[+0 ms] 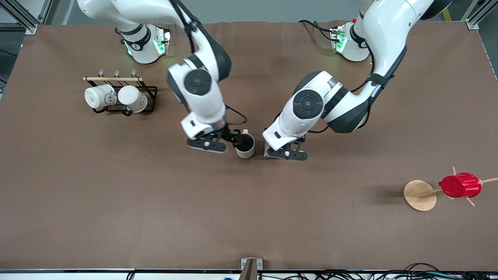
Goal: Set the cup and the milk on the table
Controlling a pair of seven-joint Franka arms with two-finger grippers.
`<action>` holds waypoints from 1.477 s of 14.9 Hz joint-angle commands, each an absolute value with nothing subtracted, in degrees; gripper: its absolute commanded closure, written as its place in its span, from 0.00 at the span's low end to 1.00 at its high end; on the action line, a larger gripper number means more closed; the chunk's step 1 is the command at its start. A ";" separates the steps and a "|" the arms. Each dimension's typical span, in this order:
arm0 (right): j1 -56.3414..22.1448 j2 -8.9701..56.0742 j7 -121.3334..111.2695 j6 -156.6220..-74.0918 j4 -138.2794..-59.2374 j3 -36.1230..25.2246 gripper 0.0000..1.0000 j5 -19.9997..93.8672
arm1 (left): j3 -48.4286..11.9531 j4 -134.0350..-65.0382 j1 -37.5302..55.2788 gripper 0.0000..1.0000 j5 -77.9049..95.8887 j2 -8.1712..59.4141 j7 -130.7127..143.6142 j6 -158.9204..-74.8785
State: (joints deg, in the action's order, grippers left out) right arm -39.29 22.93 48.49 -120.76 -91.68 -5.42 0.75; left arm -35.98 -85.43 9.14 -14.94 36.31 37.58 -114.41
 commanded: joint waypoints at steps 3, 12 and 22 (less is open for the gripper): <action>-28.42 9.16 43.62 -110.24 -94.39 -4.57 0.00 -3.43 | -37.35 -82.45 10.72 0.99 -18.01 38.76 40.17 -113.12; -5.47 -2.99 13.75 -94.06 -93.43 -3.43 0.00 -2.64 | -37.44 -82.00 11.51 0.93 -21.80 40.25 44.47 -113.91; 2.29 -0.88 6.24 -89.66 -86.57 0.00 0.00 -1.67 | -36.74 -81.91 9.58 0.00 -21.18 31.22 43.77 -108.93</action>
